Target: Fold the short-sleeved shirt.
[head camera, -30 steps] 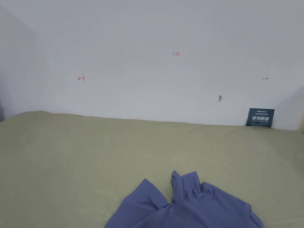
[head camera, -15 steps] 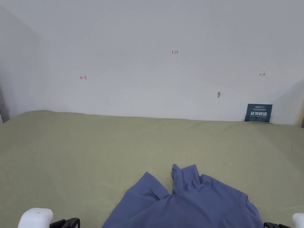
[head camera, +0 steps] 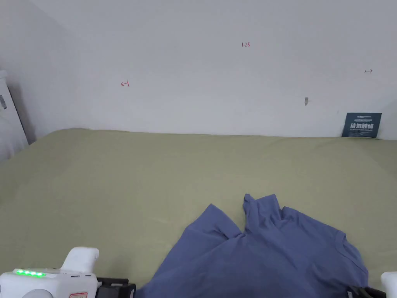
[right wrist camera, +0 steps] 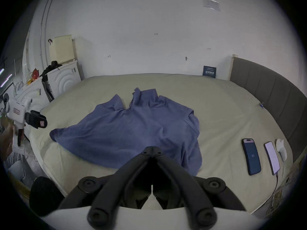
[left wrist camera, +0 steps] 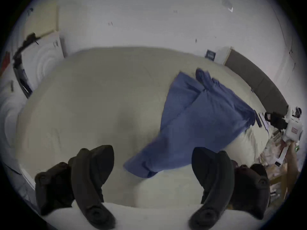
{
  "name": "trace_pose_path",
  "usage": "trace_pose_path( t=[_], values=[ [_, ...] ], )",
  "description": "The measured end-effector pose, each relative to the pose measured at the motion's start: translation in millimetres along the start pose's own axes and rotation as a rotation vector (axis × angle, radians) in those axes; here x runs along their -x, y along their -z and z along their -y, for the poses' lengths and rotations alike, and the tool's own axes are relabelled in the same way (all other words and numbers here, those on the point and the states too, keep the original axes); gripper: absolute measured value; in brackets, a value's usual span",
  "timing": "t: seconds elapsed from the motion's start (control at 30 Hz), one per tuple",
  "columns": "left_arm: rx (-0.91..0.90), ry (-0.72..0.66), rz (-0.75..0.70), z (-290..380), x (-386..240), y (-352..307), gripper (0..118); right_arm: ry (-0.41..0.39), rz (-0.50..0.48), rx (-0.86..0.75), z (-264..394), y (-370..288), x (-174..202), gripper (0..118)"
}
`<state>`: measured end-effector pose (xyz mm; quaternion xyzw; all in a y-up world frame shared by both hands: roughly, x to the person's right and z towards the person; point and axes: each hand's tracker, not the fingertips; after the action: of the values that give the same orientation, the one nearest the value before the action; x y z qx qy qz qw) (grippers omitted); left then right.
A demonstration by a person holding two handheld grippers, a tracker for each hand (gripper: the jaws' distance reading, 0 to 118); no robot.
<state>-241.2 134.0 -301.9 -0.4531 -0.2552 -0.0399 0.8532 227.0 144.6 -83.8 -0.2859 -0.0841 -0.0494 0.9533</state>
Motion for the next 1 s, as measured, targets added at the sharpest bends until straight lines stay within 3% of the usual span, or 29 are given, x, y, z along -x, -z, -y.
trace_pose_path(
  t=[0.07, 0.1, 0.17, 0.2, 0.3, 0.47, 0.57, 0.7, 0.73, 0.77, 0.8, 0.83, 0.87, 0.93, 1.0],
  values=[
    [0.059, -0.012, -0.011, 4, 6, 19, 100, -0.008, -0.006, 0.006, 0, 1, 1, 0],
    [0.087, -0.003, -0.043, 7, 7, 29, 93, -0.012, -0.009, 0.010, 0, 2, 2, 0],
    [0.097, 0.016, -0.094, 15, 9, 43, 57, -0.017, -0.014, 0.015, 0, 3, 3, 0],
    [0.094, 0.009, -0.088, 17, 10, 46, 27, -0.020, -0.018, 0.021, -1, 4, 3, 0],
    [0.121, -0.049, -0.001, 22, 19, 52, 7, -0.016, -0.038, 0.061, -7, 9, 1, 0],
    [0.090, -0.014, 0.010, 21, 15, 46, 5, -0.055, -0.093, 0.085, -58, 37, -7, 0],
    [0.073, -0.052, 0.038, 17, 20, 43, 5, -0.054, -0.119, 0.133, -121, 87, -19, 0],
    [0.061, -0.120, 0.077, 15, 26, 45, 5, -0.211, -0.094, 0.176, -190, 172, -21, 2],
    [0.057, -0.123, 0.078, 15, 26, 46, 5, -0.258, -0.136, 0.218, -204, 196, -21, 7],
    [0.055, -0.116, 0.072, 15, 25, 47, 5, -0.292, -0.146, 0.262, -214, 217, -20, 24],
    [0.053, -0.115, 0.067, 14, 24, 48, 5, -0.316, -0.137, 0.306, -220, 238, -19, 69],
    [0.057, -0.115, 0.065, 14, 23, 50, 5, -0.347, -0.127, 0.375, -224, 263, -16, 103],
    [0.057, -0.115, 0.060, 14, 22, 51, 5, -0.392, -0.116, 0.460, -226, 286, -14, 117],
    [0.069, -0.110, 0.057, 12, 19, 52, 5, -0.519, -0.111, 0.513, -222, 316, -9, 109],
    [0.074, -0.102, 0.046, 13, 17, 54, 5, -0.595, -0.102, 0.521, -215, 340, -5, 106]
  ],
)
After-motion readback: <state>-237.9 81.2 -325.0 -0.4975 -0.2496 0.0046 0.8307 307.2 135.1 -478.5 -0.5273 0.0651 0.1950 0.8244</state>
